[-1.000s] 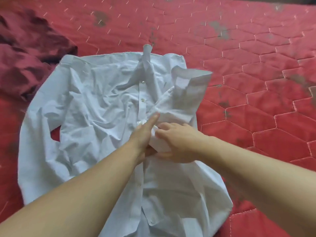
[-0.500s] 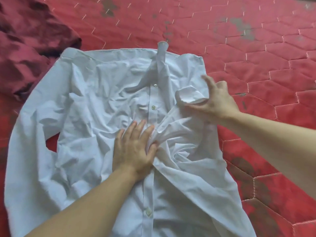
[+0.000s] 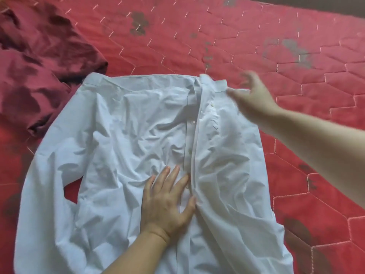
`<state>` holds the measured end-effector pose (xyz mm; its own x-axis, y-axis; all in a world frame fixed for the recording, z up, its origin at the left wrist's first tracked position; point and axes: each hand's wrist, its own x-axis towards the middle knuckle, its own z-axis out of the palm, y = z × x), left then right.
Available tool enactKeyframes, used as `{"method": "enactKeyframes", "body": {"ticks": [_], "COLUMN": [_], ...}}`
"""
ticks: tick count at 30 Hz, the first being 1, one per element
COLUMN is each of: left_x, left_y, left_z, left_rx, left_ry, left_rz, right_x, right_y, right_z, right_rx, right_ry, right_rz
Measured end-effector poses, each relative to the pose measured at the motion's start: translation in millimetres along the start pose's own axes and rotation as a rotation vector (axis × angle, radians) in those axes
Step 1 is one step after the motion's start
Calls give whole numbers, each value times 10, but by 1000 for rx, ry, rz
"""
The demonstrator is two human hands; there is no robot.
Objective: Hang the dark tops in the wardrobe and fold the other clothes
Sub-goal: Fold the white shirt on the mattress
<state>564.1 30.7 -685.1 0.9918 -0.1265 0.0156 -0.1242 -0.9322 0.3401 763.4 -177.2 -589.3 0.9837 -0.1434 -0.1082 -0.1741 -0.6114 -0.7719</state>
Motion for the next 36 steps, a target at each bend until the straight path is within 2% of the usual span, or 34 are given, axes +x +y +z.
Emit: {"method": "enactKeyframes", "body": {"ticks": [2,3,7,11,13,15,16,18,20,23,25,29,31,32,33,34,36], "left_x": [11,16,7,16,-74,-383,-593,-973,-1252,-1395,-1430,-1581,-1661,-1691,-1722,-1746,-1783], "left_y": [0,-6,-13,20,180,499,705,1160,1530,1755,1735,1576,1537,1529,1524,1506,1358], "left_z": [20,28,45,-18,-86,-136,-158,-170,-115,25,81,76,19,-16,-53,-99,-231], "left_rx": [7,8,14,13,-57,-214,-324,-532,-569,-465,-426,-433,-418,-458,-521,-580,-588], "left_ry": [11,17,-5,-101,-70,57,39,-205,-422,-416,-419,-556,-627,-650,-660,-652,-533], "left_rz": [-4,-6,-18,-64,-98,-124,-154,-251,-316,-321,-288,-148,-97,-84,-81,-93,-139], "right_x": [-548,-840,-1824,-2364,-2446,-2472,-2484,-2574,-2711,-2856,-2857,-2863,-2996,-3081,-3190,-3282,-3421], "right_y": [314,469,920,1097,1151,1187,1212,1269,1368,1496,1581,1638,1550,1505,1444,1425,1435], "right_z": [-10,-45,-235,-379,-418,-450,-473,-526,-585,-657,-714,-769,-679,-612,-555,-495,-374], "right_rx": [-229,-279,-125,-33,26,221,316,341,189,-68,-99,-255,-352,-379,-432,-545,-823], "right_ry": [-108,-143,-232,-330,-316,-199,-122,-15,-22,-101,-68,36,139,184,160,46,-224], "right_rz": [-139,-147,-31,-42,-19,107,176,254,235,205,248,305,140,-44,-235,-368,-415]}}
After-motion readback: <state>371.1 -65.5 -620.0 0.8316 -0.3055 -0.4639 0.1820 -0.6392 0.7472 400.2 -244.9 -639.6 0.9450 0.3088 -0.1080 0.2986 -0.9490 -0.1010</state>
